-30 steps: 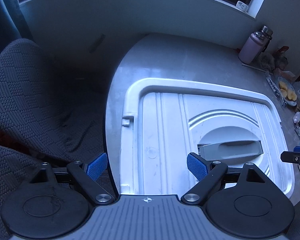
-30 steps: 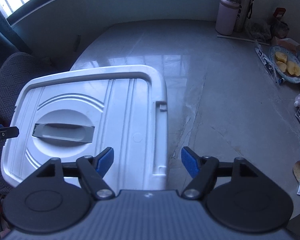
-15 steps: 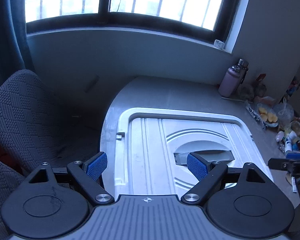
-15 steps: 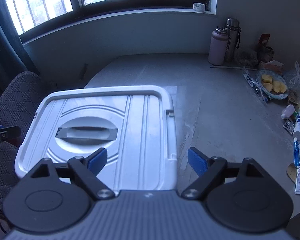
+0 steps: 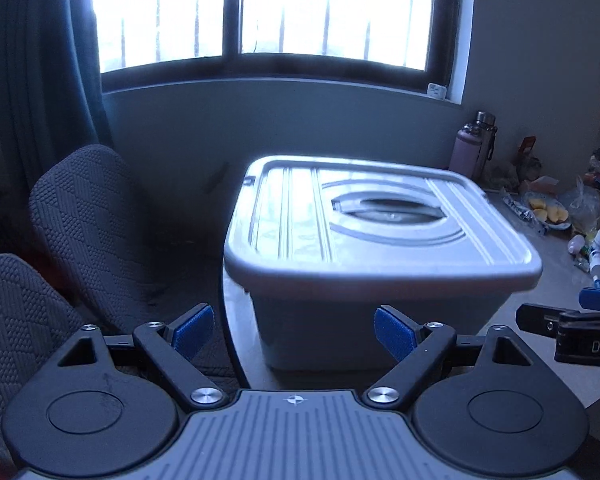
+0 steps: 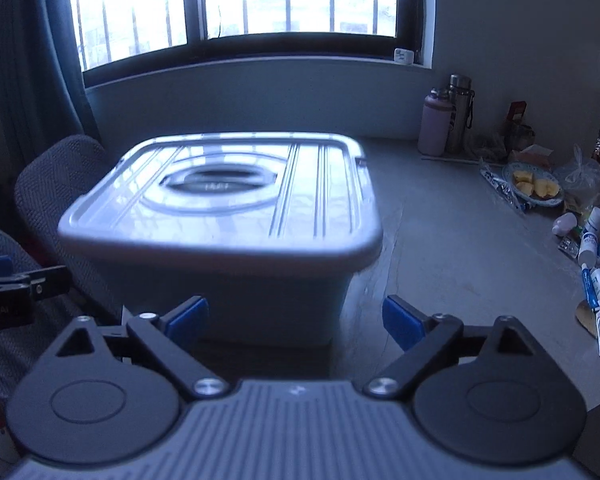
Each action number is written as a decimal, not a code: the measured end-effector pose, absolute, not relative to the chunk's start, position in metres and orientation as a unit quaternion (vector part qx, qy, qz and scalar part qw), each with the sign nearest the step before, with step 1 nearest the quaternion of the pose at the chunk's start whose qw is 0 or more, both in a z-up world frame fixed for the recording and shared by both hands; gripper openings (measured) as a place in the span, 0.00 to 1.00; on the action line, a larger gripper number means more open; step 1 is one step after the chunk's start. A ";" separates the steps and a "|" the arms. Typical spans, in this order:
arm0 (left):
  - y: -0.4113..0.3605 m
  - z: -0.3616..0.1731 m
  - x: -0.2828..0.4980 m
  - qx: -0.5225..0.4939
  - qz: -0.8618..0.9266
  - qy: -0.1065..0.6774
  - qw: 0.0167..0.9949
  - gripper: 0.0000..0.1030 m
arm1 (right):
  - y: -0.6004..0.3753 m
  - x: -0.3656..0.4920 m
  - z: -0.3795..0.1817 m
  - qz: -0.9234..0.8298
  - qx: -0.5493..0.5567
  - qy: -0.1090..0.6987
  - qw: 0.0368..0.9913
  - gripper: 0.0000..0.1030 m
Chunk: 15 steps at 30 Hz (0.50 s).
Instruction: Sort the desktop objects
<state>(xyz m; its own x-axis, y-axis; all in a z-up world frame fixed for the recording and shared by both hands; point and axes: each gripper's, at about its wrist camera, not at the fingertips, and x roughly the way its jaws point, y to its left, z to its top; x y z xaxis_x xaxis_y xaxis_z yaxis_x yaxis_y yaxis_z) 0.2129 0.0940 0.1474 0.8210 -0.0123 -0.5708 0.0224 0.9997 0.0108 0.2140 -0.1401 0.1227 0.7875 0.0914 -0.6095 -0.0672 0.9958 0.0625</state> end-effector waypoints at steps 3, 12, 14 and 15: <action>0.085 0.125 0.182 0.023 -0.005 0.286 0.958 0.87 | -0.141 0.189 0.094 0.048 0.013 0.320 0.946 0.92; 0.066 0.065 0.119 0.032 -0.006 0.252 0.967 0.87 | -0.150 0.131 0.037 0.050 0.022 0.272 0.961 0.92; 0.068 0.056 0.113 0.017 0.003 0.254 0.967 0.87 | -0.152 0.124 0.029 0.047 0.027 0.271 0.961 0.92; 0.068 0.052 0.111 0.014 0.008 0.255 0.967 0.87 | -0.153 0.122 0.026 0.045 0.033 0.273 0.960 0.92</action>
